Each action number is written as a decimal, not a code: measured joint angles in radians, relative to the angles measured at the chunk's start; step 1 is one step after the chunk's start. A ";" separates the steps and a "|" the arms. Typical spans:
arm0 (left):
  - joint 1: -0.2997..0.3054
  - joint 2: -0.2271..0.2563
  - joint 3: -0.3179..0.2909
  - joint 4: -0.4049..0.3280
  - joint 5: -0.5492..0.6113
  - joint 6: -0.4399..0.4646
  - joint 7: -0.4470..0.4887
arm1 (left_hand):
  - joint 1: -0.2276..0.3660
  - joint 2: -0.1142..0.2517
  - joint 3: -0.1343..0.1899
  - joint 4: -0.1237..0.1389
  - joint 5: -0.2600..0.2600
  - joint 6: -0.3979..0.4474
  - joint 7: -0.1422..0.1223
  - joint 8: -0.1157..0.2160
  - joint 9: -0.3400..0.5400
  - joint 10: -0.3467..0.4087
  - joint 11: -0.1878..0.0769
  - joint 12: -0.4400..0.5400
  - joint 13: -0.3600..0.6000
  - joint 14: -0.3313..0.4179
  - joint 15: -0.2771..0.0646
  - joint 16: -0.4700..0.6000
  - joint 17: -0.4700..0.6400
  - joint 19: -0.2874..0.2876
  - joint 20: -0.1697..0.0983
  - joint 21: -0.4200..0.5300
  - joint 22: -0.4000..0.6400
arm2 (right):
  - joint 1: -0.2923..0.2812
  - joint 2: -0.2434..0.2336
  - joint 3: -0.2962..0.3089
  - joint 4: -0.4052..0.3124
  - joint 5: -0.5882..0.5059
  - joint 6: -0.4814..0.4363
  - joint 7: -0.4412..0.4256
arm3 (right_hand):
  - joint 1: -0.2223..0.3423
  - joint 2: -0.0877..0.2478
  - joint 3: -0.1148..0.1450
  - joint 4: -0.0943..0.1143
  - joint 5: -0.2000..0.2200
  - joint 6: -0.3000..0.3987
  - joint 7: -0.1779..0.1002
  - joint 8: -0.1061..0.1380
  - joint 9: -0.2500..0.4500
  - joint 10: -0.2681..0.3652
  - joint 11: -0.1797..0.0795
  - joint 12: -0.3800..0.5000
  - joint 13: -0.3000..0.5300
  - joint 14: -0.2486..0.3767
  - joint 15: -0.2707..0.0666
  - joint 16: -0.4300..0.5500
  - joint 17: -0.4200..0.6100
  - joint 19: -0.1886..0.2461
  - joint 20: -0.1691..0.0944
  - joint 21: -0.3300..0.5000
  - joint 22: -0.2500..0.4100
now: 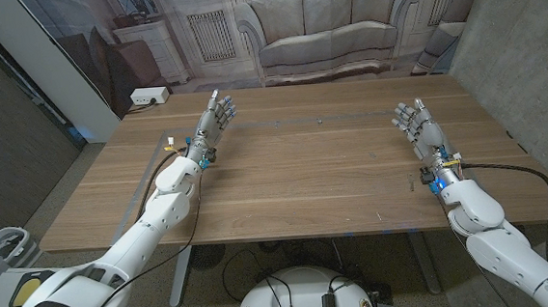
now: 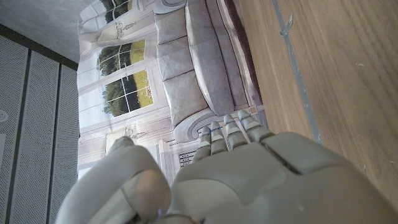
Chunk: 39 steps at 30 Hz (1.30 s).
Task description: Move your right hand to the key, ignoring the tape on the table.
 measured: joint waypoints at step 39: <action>0.001 0.013 -0.003 -0.015 -0.002 0.024 0.004 | 0.008 0.008 0.000 0.000 -0.007 0.004 0.004 -0.006 0.000 0.000 0.000 0.000 0.000 0.003 0.003 -0.005 0.000 0.000 0.000 -0.007 0.000 | -0.176 -0.004 0.093 -0.166 -0.073 -0.036 -0.093 | 0.000 0.000 -0.004 -0.004 0.000 0.000 0.000 0.000 0.000 0.007 0.000 0.000 0.000 0.000 0.000 0.000 0.000 0.005 0.005 0.000 0.000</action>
